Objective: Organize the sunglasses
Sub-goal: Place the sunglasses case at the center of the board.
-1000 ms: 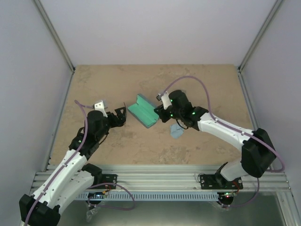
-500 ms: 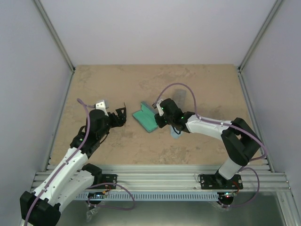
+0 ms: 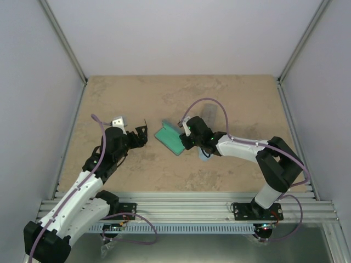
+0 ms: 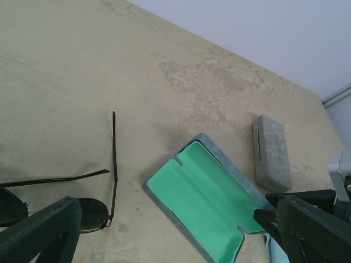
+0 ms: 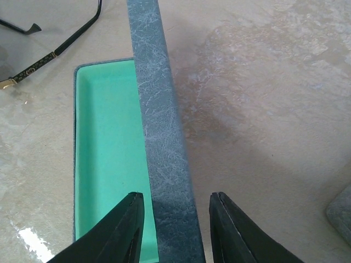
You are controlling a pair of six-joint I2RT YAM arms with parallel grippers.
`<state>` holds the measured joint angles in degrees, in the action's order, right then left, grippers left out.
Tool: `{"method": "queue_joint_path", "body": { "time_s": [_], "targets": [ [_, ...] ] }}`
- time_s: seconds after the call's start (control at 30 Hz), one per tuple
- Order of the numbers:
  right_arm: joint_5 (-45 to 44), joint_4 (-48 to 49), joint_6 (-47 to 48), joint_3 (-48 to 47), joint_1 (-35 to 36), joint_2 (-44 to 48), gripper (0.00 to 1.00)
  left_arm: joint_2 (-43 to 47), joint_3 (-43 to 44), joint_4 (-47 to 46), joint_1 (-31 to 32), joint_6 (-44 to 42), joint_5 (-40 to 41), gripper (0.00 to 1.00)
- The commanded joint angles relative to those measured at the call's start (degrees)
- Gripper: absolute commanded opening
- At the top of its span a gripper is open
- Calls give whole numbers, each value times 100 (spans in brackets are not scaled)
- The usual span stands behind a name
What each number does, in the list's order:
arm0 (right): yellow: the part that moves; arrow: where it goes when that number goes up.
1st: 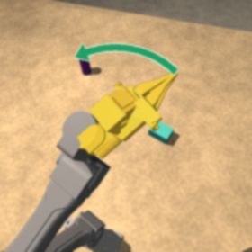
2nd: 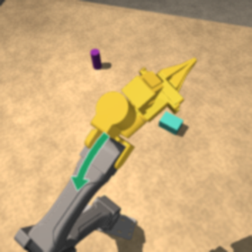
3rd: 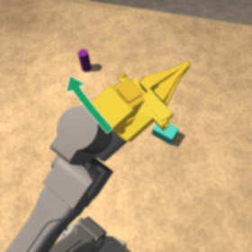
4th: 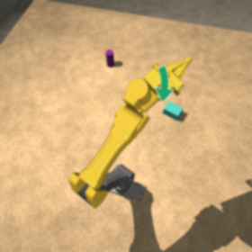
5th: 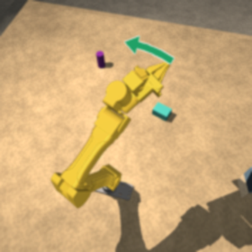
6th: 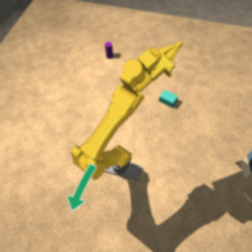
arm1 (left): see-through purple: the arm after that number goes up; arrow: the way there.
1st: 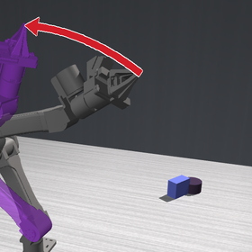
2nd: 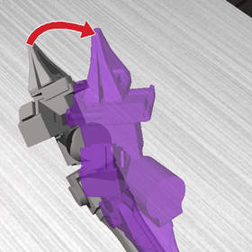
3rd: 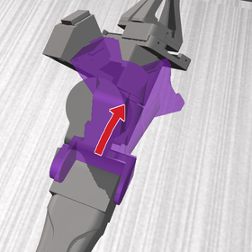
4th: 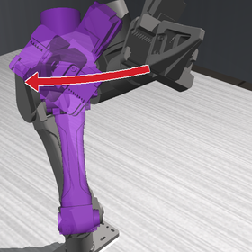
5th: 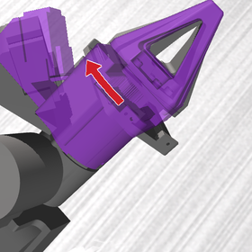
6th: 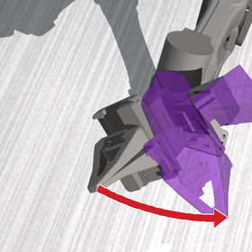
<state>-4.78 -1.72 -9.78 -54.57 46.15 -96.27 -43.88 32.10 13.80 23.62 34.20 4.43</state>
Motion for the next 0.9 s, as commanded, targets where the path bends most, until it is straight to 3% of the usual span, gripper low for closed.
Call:
{"method": "queue_joint_path", "body": {
  "time_s": [0.0, 0.5, 0.87],
  "targets": [
    [-58, 143, -8, 67, 25, 131, 35, 11, 178, 65, -15, -125, 14, 99],
    [652, -384, -549, -61, 101, 981, 53, 125, 68, -3, -15, -144, -90, 100],
    [1114, -872, -1215, 212, 796, 795, 54, 30, -67, -305, -15, -133, -225, 100]
  ]
}}
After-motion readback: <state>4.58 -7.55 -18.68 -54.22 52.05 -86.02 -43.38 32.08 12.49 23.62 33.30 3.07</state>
